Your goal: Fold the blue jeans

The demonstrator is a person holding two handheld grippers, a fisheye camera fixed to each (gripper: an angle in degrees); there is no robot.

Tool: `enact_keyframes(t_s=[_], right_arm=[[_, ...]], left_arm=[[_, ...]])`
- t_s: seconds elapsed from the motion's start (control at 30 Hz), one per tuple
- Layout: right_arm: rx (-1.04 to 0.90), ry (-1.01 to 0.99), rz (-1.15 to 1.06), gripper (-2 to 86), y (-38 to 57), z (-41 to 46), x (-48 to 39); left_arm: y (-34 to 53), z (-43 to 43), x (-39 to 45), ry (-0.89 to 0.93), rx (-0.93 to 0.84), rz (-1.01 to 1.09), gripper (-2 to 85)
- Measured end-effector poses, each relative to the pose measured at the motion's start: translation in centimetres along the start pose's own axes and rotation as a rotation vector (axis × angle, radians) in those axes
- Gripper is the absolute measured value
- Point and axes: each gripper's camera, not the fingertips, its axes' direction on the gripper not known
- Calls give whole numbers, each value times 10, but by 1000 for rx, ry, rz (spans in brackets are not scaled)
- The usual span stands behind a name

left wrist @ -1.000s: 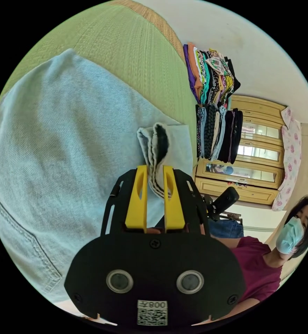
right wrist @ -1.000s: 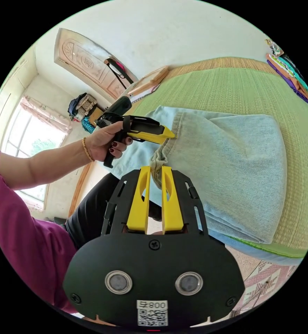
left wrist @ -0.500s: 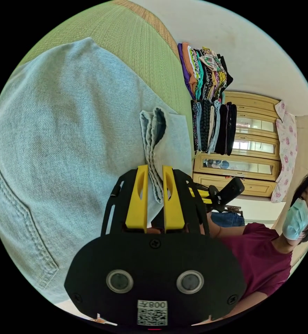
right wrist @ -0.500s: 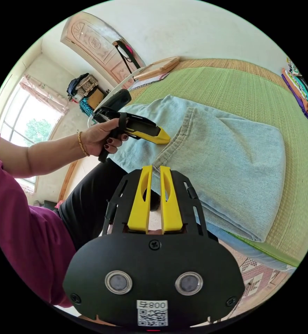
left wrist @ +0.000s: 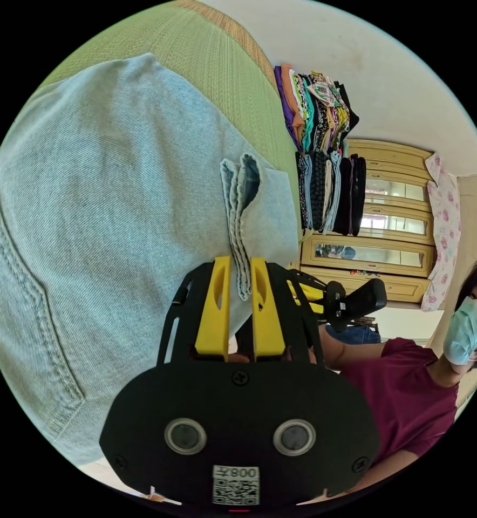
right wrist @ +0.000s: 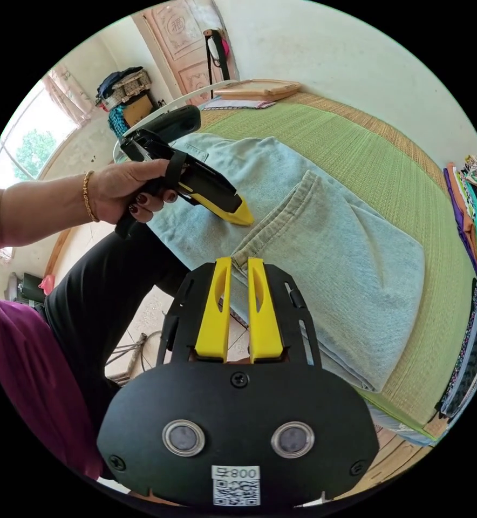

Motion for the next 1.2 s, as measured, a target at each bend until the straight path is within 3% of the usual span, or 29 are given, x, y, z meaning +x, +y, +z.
enact_keyframes(t_s=[0.2,0.47,0.63,1.0,1.2], right_arm=[[32,-143,36,7,-6,-12,-3],[51,71,-4,55,-17,-14,-25],[-36,68,-78,74,-25,11,-37],[-30,-100,-27,33,-16,11,-18],[-4,-130,5,34,-7,15,-8]], left_arm=[[5,-28,11,25,80,48,69],[-25,-42,33,-64,151,123,81],[-35,-32,30,-111,117,97,55],[-20,-30,32,-151,104,70,13],[-7,-37,50,-162,219,110,19]])
